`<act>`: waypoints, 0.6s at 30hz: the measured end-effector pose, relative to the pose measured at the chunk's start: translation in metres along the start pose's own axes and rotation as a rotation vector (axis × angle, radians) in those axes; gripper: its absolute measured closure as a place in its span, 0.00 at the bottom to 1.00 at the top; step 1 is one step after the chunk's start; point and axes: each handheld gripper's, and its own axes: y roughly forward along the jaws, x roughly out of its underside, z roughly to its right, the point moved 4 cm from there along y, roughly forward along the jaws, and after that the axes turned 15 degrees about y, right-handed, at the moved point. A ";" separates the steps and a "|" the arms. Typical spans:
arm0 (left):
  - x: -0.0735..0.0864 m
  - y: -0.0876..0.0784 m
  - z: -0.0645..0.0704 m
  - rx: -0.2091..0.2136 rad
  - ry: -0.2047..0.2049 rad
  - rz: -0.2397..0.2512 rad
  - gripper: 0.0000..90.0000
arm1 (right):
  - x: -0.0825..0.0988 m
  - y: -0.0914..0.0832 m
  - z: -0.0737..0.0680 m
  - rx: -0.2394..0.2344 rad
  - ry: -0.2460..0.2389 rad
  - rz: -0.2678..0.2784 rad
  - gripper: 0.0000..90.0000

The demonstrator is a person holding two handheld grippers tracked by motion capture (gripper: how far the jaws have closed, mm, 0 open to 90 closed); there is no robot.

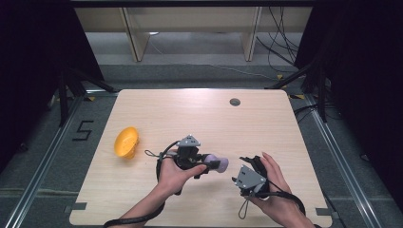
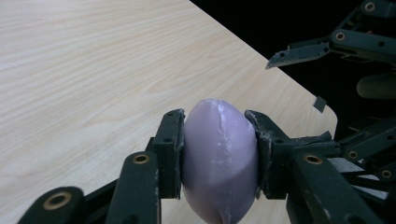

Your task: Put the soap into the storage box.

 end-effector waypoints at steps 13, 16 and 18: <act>0.007 -0.031 -0.017 -0.105 0.015 0.006 0.65 | 0.012 -0.002 0.008 0.004 0.066 0.002 0.36; 0.010 -0.037 -0.021 -0.130 0.012 0.010 0.65 | 0.016 -0.002 0.011 0.002 0.069 0.002 0.36; 0.012 -0.043 -0.024 -0.147 0.018 0.006 0.65 | 0.017 -0.002 0.011 0.002 0.078 0.001 0.36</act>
